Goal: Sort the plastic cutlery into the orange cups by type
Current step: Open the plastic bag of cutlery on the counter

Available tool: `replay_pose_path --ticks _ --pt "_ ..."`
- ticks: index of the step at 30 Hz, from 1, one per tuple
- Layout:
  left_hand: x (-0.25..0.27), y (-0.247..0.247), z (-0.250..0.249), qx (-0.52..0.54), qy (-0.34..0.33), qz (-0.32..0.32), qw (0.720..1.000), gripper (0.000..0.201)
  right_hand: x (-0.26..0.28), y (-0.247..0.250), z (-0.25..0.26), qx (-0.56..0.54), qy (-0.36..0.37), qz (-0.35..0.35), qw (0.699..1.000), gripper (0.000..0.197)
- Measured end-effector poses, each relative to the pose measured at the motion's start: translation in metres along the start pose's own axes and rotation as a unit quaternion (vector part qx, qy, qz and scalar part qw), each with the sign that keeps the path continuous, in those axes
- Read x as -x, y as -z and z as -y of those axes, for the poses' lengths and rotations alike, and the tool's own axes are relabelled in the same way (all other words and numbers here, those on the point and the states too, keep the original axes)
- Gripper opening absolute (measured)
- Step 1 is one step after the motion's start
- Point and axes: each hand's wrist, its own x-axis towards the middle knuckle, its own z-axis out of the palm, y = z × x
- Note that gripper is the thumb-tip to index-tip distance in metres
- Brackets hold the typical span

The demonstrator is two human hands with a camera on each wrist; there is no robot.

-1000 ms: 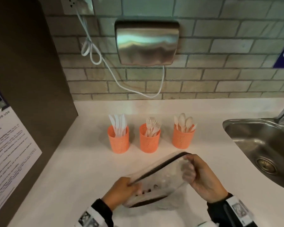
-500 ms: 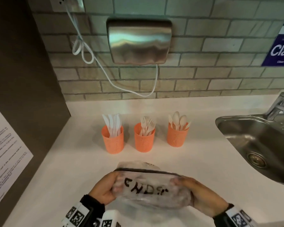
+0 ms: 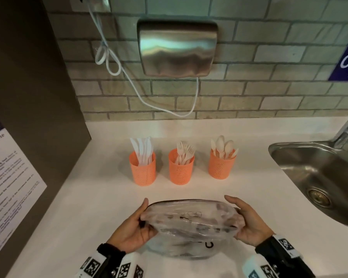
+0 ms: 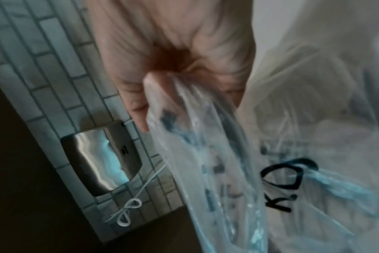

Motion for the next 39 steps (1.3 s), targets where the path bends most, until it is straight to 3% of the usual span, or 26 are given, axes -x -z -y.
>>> replay_pose_path --ticks 4,6,7,9,11,12,14,16,17,18,19,21,24,27,30,32,35,36,39 --pt "-0.017 0.020 0.016 0.071 0.033 -0.004 0.997 0.078 0.003 -0.004 -0.007 0.044 0.005 -0.007 0.999 0.048" --pt "-0.014 0.018 0.021 0.043 0.044 -0.006 0.998 0.065 0.005 -0.002 -0.014 0.132 0.041 -0.053 0.989 0.061" --pt "-0.011 0.015 0.021 0.006 0.042 -0.037 0.998 0.056 0.008 0.000 -0.017 0.197 0.058 -0.080 0.975 0.075" --pt "-0.003 0.010 0.018 -0.132 -0.008 -0.163 0.978 0.045 0.014 0.002 -0.022 0.313 0.099 -0.145 0.933 0.093" --pt "0.005 0.009 0.013 -0.306 -0.166 -0.293 0.890 0.021 0.020 0.006 -0.024 0.448 0.191 -0.210 0.848 0.079" --pt "0.011 0.006 0.008 -0.364 -0.267 -0.309 0.837 0.006 0.022 0.007 -0.025 0.516 0.258 -0.245 0.779 0.068" --pt "0.024 -0.004 0.000 -0.463 -0.426 -0.255 0.734 0.004 0.028 0.007 -0.029 0.616 0.405 -0.278 0.616 0.051" --pt "0.037 -0.025 -0.006 -0.550 -0.479 -0.137 0.670 0.012 0.030 -0.002 -0.034 0.702 0.489 -0.226 0.466 0.036" --pt "0.039 -0.036 -0.007 -0.604 -0.467 -0.064 0.642 0.018 0.029 -0.008 -0.036 0.739 0.497 -0.172 0.421 0.026" --pt "0.037 -0.044 -0.006 -0.663 -0.437 -0.005 0.608 0.023 0.028 -0.015 -0.038 0.771 0.480 -0.109 0.403 0.018" --pt "0.032 -0.049 -0.005 -0.717 -0.399 0.039 0.570 0.028 0.024 -0.021 -0.040 0.797 0.444 -0.050 0.405 0.016" --pt "0.016 -0.052 -0.002 -0.793 -0.316 0.084 0.514 0.034 0.015 -0.028 -0.046 0.837 0.352 0.023 0.418 0.028" --pt "0.001 -0.045 -0.001 -0.873 -0.214 0.085 0.429 0.036 0.002 -0.030 -0.046 0.888 0.268 0.012 0.372 0.035" --pt "-0.002 -0.042 0.001 -0.920 -0.189 0.072 0.335 0.035 -0.003 -0.033 -0.045 0.913 0.213 -0.001 0.347 0.026" --pt "-0.001 -0.046 -0.007 -0.951 -0.180 0.023 0.250 0.037 -0.007 -0.031 -0.037 0.943 0.180 -0.021 0.280 0.024" --pt "0.003 -0.049 -0.018 -0.954 -0.181 -0.008 0.239 0.041 -0.007 -0.028 -0.020 0.952 0.211 -0.041 0.217 0.022" --pt "0.021 -0.058 -0.021 -0.950 -0.181 -0.002 0.254 0.038 -0.002 -0.035 0.009 0.947 0.254 -0.109 0.163 0.013" --pt "0.029 -0.064 -0.016 -0.949 -0.176 0.016 0.261 0.038 -0.003 -0.037 0.015 0.943 0.270 -0.113 0.157 0.006" --pt "0.046 -0.079 0.001 -0.930 -0.164 0.090 0.315 0.041 -0.005 -0.042 0.017 0.946 0.253 -0.101 0.173 0.026"
